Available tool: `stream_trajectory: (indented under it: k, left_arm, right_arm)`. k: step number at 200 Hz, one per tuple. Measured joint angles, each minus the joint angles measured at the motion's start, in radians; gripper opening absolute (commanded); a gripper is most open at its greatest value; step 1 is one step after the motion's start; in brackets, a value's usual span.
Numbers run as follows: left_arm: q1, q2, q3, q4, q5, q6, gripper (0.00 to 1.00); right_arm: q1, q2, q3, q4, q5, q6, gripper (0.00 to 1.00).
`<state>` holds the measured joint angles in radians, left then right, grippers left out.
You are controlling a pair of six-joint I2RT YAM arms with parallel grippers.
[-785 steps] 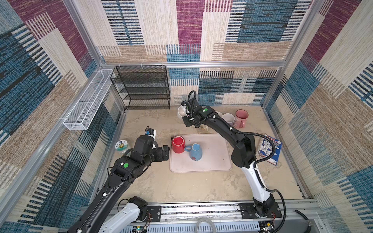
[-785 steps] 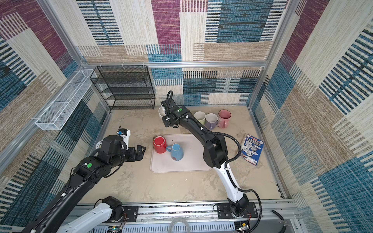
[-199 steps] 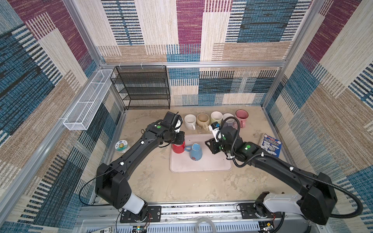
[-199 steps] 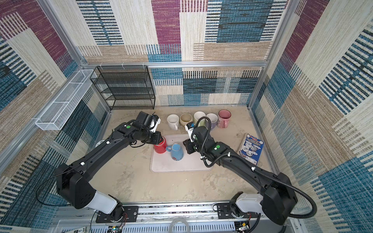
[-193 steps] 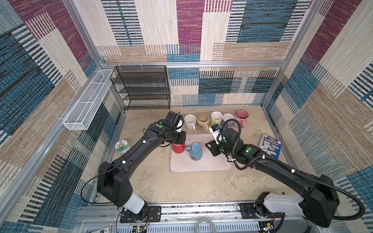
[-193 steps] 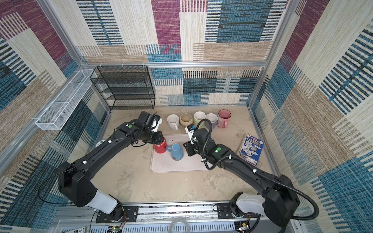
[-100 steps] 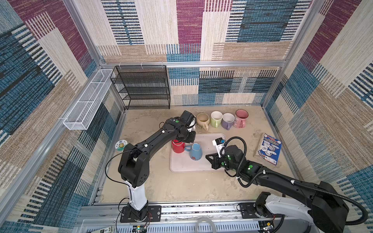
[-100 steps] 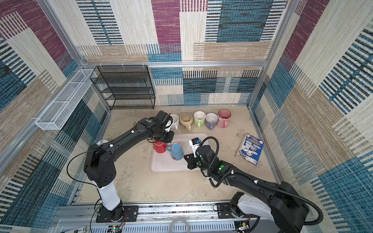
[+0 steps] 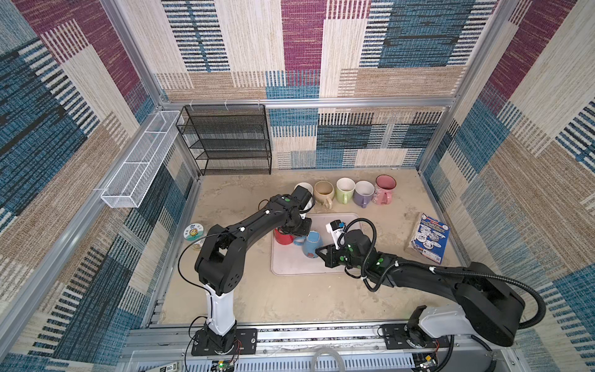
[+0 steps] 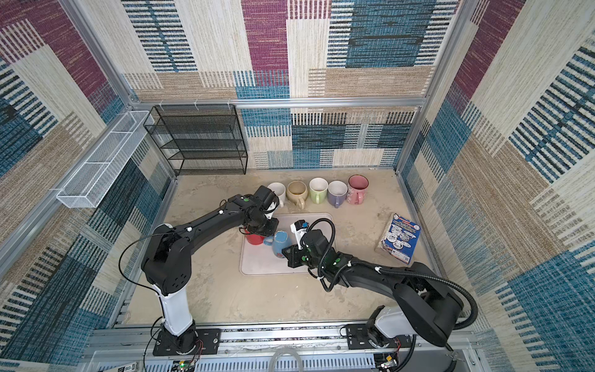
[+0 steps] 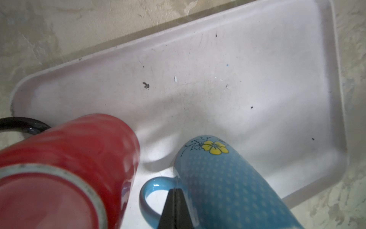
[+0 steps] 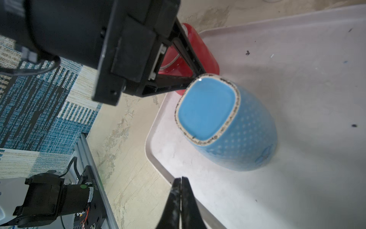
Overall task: Turn the mug right side up
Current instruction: Rotate the mug on the tray.
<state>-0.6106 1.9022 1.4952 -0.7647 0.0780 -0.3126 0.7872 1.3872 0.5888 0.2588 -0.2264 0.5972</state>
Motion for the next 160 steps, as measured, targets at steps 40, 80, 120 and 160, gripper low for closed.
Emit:
stream_trajectory:
  k: [40,80,120,160]
  left_arm:
    - [-0.013,-0.033,-0.084,0.042,0.003,-0.015,0.02]
    - [-0.034,-0.094,-0.181,0.091,0.004,-0.053,0.01]
    - [-0.063,-0.136,-0.257,0.156,0.004,-0.106,0.01]
    - [-0.097,-0.145,-0.309,0.246,0.008,-0.163,0.01]
  right_arm:
    - [-0.001,0.052,0.052,-0.003,0.018,0.008,0.07]
    - [-0.017,0.130,0.110,-0.044,0.054,0.007,0.06]
    - [-0.043,0.167,0.163,-0.086,0.085,0.001,0.07]
    - [-0.063,0.167,0.190,-0.143,0.129,-0.028,0.14]
